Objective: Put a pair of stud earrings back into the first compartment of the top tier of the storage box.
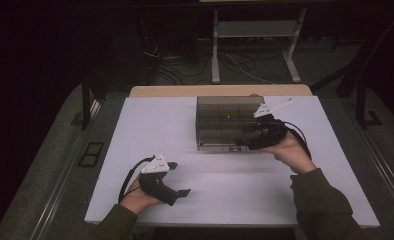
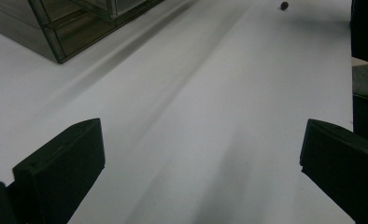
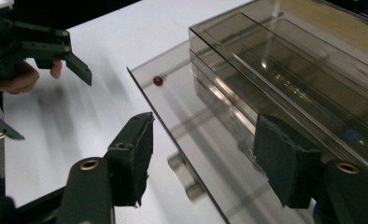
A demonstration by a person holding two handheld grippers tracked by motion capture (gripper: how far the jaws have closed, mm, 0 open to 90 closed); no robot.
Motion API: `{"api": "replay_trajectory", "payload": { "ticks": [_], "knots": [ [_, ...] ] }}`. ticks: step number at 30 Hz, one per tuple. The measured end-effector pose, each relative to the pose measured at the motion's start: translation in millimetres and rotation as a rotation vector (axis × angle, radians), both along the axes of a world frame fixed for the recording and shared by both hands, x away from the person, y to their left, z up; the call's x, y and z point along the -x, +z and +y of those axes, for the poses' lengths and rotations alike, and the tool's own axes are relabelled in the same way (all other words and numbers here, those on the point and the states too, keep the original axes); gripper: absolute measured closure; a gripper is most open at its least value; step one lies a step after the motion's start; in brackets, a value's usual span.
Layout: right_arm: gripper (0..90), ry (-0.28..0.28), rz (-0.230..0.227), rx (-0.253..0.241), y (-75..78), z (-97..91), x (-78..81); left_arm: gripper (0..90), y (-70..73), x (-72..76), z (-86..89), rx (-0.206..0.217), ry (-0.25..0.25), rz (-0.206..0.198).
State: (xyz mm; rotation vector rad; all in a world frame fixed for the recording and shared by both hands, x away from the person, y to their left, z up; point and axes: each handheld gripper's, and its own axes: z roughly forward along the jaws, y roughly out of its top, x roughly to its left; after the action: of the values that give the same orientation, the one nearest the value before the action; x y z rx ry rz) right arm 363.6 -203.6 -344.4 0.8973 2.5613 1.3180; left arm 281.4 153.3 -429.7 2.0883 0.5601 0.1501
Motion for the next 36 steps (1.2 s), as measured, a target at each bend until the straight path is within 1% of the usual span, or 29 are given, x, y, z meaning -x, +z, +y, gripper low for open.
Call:
{"api": "replay_trajectory", "payload": {
  "ticks": [3, 8, 11, 14, 15, 17, 21, 24, 29, 34, 35, 36],
  "knots": [
    [35.5, -0.017, 0.0, -0.007, 2.3, -12.9, 4.6, 0.0, 0.0, 0.0, -0.1, 0.0, 0.0, 0.0],
    [31.6, -0.065, 0.0, -0.002, 3.9, -33.6, 13.6, 0.0, 0.1, 0.0, -0.2, -0.001, -0.001, 0.0],
    [29.5, -0.083, 0.001, 0.011, 2.8, -43.8, 18.8, 0.0, 0.2, 0.3, -0.2, -0.001, -0.002, 0.0],
    [27.8, -0.101, 0.0, 0.013, 1.6, -54.6, 24.2, 0.0, 0.5, 0.7, -0.3, 0.002, -0.001, 0.003],
    [27.8, -0.107, -0.007, 0.016, 1.2, -58.6, 26.3, 0.0, 0.6, 0.8, -0.3, 0.002, -0.002, 0.003],
    [27.3, -0.119, 0.0, 0.017, -0.2, -66.7, 30.3, 0.0, 0.6, 0.5, -0.2, 0.002, -0.004, 0.0],
    [25.7, -0.13, 0.016, 0.025, -7.4, -79.8, 37.6, 0.0, 0.8, 0.5, -0.3, -0.001, -0.006, -0.001],
    [24.9, -0.141, 0.019, 0.033, -12.2, -88.4, 42.2, 0.0, 1.0, 0.8, -0.7, 0.003, -0.006, -0.002],
    [19.7, -0.158, 0.021, 0.053, -20.6, -99.5, 49.9, 0.0, 1.3, 1.0, -0.5, 0.002, -0.004, 0.002],
    [16.4, -0.162, 0.049, 0.083, -34.4, -108.3, 56.6, 0.0, 1.5, 1.3, -0.3, 0.005, -0.002, 0.0],
    [13.8, -0.169, 0.052, 0.092, -37.3, -109.6, 57.8, 0.0, 1.5, 1.4, -0.4, 0.007, -0.002, 0.001],
    [13.5, -0.17, 0.057, 0.101, -39.8, -111.0, 59.2, 0.0, 1.6, 1.3, -0.3, 0.005, -0.003, 0.001]
  ]
}}
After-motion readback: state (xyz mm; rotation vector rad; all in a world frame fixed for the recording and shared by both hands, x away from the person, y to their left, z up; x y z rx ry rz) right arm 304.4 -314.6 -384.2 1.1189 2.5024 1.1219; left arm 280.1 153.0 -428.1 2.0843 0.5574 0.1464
